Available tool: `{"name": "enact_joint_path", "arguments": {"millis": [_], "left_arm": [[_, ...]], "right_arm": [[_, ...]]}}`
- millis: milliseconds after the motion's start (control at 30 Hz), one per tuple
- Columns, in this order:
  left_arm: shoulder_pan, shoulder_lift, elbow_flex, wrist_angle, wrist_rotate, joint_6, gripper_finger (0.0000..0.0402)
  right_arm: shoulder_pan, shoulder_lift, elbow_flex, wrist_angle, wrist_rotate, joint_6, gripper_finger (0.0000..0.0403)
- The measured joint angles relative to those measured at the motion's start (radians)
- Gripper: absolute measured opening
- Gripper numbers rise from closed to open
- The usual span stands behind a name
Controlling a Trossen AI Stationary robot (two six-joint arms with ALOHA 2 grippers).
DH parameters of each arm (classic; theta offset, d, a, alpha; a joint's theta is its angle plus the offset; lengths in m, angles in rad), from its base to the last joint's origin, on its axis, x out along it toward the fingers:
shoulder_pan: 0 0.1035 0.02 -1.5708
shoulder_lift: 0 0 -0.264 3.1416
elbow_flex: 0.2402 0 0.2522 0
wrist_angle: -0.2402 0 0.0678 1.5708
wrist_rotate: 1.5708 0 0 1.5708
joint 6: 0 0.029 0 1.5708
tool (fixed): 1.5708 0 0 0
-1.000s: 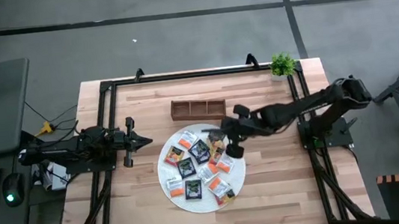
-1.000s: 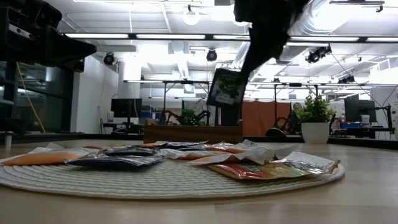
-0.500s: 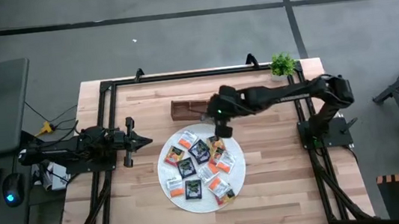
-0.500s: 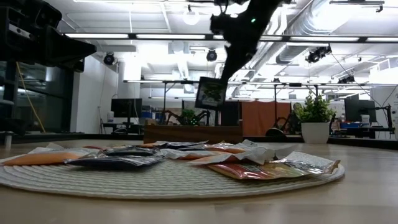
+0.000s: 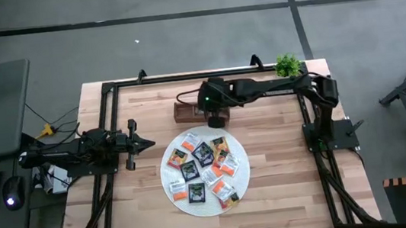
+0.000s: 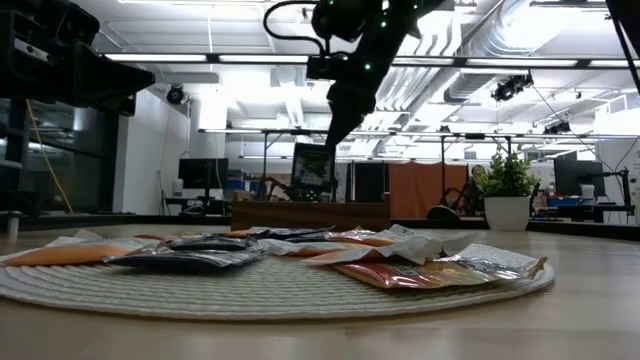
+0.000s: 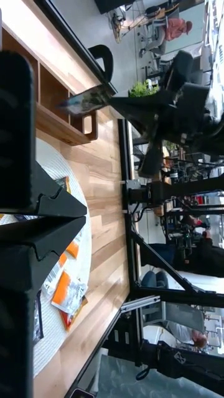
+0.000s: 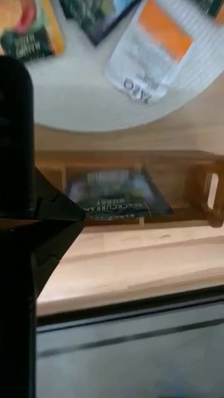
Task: Pick & Place Tea
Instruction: Put the black tea bag into the middle section of the wooden organizer
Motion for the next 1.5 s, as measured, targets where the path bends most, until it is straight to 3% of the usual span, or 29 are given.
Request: {"name": "enact_joint_path", "arguments": {"millis": [1133, 1500], "left_arm": [[0.000, 0.000, 0.000, 0.000, 0.000, 0.000, 0.0000], [0.000, 0.000, 0.000, 0.000, 0.000, 0.000, 0.0000]], "right_arm": [[-0.113, 0.099, -0.002, 0.036, -0.076, -0.013, 0.0001], [-0.102, 0.099, -0.002, 0.029, -0.076, -0.013, 0.0035]]}}
